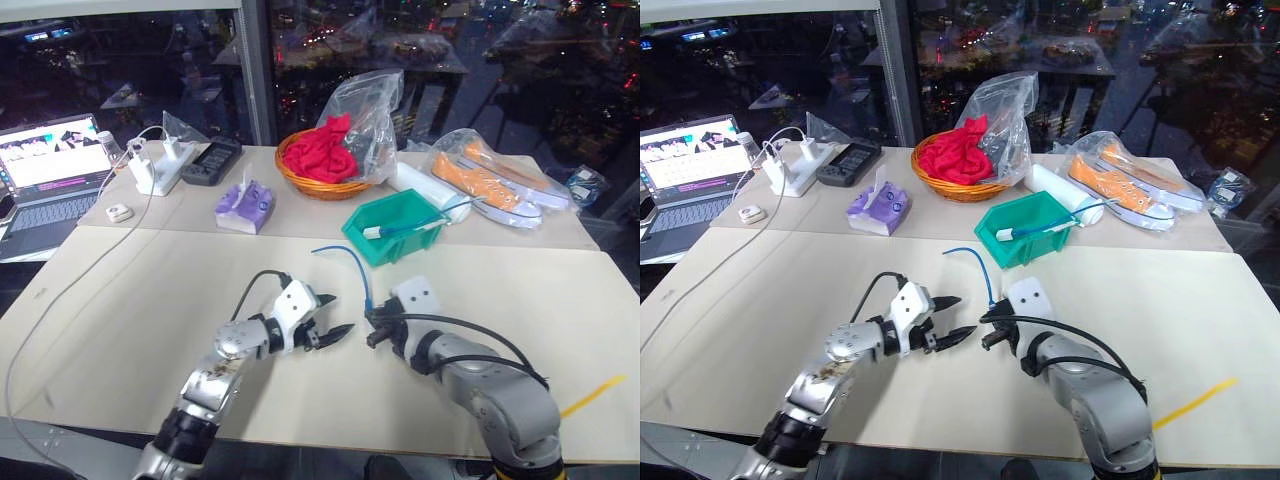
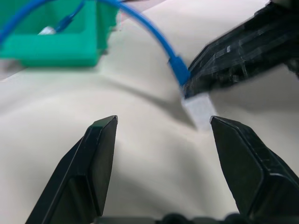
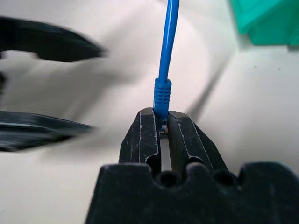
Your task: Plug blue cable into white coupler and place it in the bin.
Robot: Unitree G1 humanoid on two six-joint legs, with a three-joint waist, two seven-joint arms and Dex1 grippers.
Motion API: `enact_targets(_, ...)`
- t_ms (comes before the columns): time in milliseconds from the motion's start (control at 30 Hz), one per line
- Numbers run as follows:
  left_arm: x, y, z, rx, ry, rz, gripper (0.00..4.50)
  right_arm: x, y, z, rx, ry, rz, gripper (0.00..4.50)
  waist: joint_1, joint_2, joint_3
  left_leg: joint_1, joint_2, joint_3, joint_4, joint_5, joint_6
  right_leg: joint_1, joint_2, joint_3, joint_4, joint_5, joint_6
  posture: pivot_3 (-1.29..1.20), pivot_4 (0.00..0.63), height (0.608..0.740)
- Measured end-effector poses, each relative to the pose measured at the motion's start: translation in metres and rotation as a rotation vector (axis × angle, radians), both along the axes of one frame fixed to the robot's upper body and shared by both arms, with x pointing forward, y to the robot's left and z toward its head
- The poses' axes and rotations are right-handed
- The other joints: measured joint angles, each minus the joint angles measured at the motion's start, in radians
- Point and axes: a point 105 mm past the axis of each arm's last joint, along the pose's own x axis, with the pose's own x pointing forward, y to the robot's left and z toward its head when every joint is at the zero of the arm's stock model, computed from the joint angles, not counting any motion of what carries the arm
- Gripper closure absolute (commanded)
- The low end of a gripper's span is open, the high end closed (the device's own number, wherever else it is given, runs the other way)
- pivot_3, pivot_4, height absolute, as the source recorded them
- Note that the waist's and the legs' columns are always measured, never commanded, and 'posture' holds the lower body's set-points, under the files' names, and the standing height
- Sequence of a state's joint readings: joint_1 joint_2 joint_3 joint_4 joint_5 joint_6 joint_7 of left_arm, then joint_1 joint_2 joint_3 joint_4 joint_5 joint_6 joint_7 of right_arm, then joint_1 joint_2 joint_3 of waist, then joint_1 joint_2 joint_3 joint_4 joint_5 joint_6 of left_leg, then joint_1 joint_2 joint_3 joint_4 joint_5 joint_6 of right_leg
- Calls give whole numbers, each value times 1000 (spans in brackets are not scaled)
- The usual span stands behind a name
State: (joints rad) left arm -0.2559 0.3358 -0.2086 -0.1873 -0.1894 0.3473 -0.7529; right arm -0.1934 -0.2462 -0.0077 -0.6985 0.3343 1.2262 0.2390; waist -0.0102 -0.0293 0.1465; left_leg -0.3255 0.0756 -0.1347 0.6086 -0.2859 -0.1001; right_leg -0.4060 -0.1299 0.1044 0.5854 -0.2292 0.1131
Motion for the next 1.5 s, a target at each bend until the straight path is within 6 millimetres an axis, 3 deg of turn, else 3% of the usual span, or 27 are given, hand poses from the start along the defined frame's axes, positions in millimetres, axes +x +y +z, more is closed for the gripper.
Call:
enact_targets(100, -2, 3, 6, -20, 5, 23, 1099, 0, -4, 9, 174, 38, 0, 4500, -2, 2, 5, -9, 0, -1, 2, 1, -3, -7, 0, 0, 0, 3, -4, 0, 150, 728)
enact_targets(167, -3, 3, 5, -35, 30, 38, 1099, 3, -3, 32, 311, 10, 45, 4500, -8, 7, 14, -19, 0, -1, 2, 10, -17, -19, 0, 0, 2, 5, -5, 0, 150, 728)
enact_targets(300, -3, 2, 6, -45, 33, 51, 1099, 15, -1, 73, 470, -87, 94, 4500, -17, 13, 21, -20, 0, -1, 2, 10, -18, -22, 0, 0, 7, 5, -6, 0, 150, 728)
enact_targets(433, -3, 2, 6, -49, 37, 65, 1099, 26, 4, 110, 580, -162, 140, 4500, -27, 15, 23, -21, 0, -1, 2, 10, -18, -22, 0, 0, 7, 5, -5, 0, 150, 728)
enact_targets(567, -2, 2, 6, -51, 38, 73, 1099, 52, 5, 139, 629, -212, 97, 4500, -36, 17, 25, -23, 0, -2, 3, 11, -18, -22, 0, 0, 8, 5, -5, 0, 150, 728)
enact_targets(600, -2, 2, 6, -53, 37, 73, 1099, 55, 3, 143, 635, -226, 84, 4500, -36, 17, 25, -22, 0, -2, 3, 11, -18, -22, 0, -2, 8, 5, -5, 0, 150, 728)
enact_targets(733, -3, -1, 7, -60, 35, 75, 1099, 107, -9, 154, 641, -230, -84, 4500, -47, 19, 26, -25, 0, -2, 5, 11, -18, -23, 0, -3, 8, 6, -6, 0, 150, 728)
enact_targets(800, -3, -2, 7, -61, 35, 76, 1099, 123, -13, 157, 632, -225, -132, 4500, -53, 19, 26, -25, 0, -2, 4, 11, -18, -23, 0, -4, 8, 6, -6, 0, 150, 728)
enact_targets(967, -2, -1, 8, -64, 28, 86, 1099, 151, -10, 122, 561, -112, -222, 4500, -62, 19, 26, -27, 0, -2, 5, 11, -18, -23, 0, -5, 9, 6, -6, 0, 150, 728)
enact_targets(1033, -2, -1, 8, -64, 26, 89, 1054, 156, -9, 107, 530, -63, -252, 3533, -63, 22, 27, -27, 0, -2, 5, 11, -18, -23, 0, -6, 9, 6, -6, 0, 150, 728)
enact_targets(1067, -2, -1, 8, -64, 26, 90, 1054, 157, -9, 103, 519, -56, -259, 3436, -63, 22, 28, -27, 0, -2, 5, 11, -18, -23, 0, -6, 9, 6, -6, 0, 150, 728)
enact_targets(1267, -1, 0, 9, -65, 22, 97, 1054, 160, -15, 111, 521, -107, -282, 1368, -63, 23, 28, -28, 0, -2, 5, 11, -18, -23, 0, -6, 9, 6, -6, 0, 150, 728)
enact_targets(1367, 0, 2, 9, -65, 18, 106, 1054, 154, -22, 137, 567, -190, -257, 1368, -62, 25, 29, -28, 0, -2, 6, 11, -18, -23, 0, -6, 9, 6, -6, 0, 150, 728)
enact_targets(1500, 5, 12, 14, -64, -3, 151, 1054, 130, -34, 182, 569, -342, -173, 1368, -61, 25, 29, -28, 0, -2, 6, 11, -18, -22, 0, -6, 9, 6, -6, 0, 150, 728)
